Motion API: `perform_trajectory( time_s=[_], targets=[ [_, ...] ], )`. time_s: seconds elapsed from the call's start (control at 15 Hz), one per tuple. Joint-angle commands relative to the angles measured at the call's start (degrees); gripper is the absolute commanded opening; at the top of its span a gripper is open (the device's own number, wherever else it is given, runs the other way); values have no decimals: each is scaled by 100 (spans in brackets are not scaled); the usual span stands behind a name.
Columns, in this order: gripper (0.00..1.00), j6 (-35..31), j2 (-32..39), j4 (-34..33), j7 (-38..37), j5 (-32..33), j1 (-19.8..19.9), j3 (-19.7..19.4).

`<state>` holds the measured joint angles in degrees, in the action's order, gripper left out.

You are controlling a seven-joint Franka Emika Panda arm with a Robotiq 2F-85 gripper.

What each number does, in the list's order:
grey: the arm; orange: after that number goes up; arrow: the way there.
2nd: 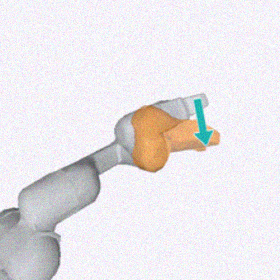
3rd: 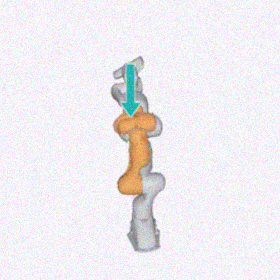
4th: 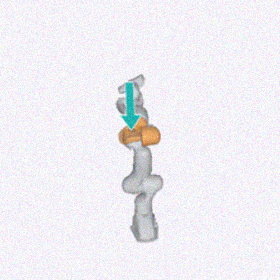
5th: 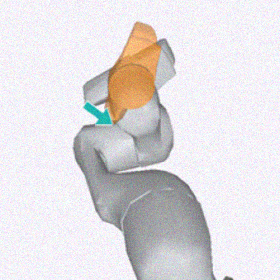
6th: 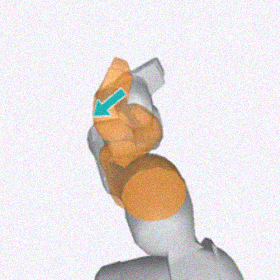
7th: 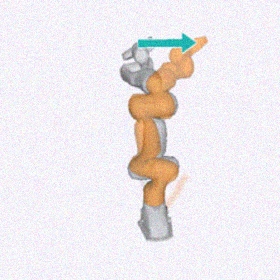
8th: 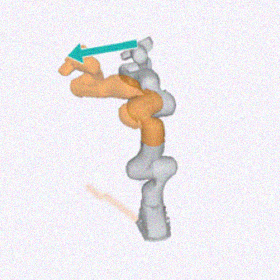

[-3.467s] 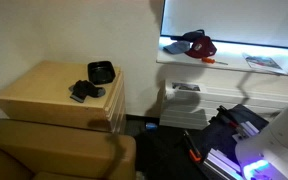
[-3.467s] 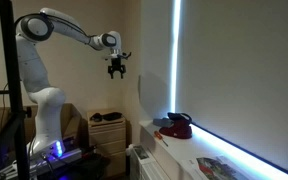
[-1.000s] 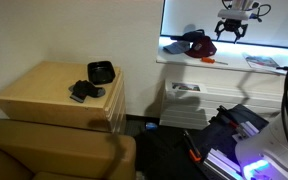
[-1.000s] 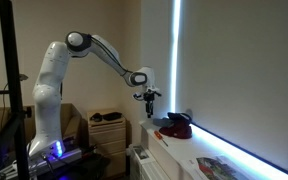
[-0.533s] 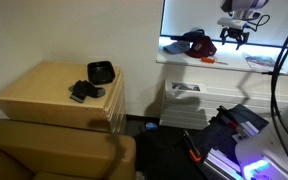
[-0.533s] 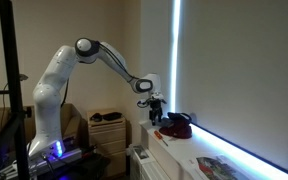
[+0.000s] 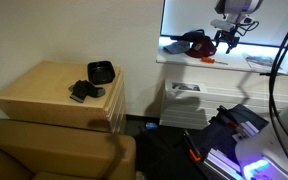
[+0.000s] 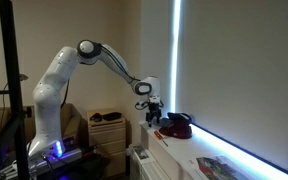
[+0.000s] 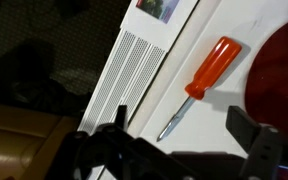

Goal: Move the screwdriver from the window sill to the black bowl

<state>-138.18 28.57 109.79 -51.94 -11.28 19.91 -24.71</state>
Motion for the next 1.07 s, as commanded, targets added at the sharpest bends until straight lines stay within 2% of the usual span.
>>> perform_trajectory(
  time_s=[0.0,0.13,0.33,0.4,0.73,1.0],
  targets=[
    [100,-163,368,-308,-709,-736,88,297],
    [100,-378,623,-434,-1076,-890,76,346],
    [100,-598,1021,-629,-1448,-793,174,249],
    [100,-476,720,-402,-1363,-688,69,290],
    [100,-500,792,-446,-1387,-677,65,283],
    [100,-721,1052,-540,-1342,-891,158,494]
  ],
)
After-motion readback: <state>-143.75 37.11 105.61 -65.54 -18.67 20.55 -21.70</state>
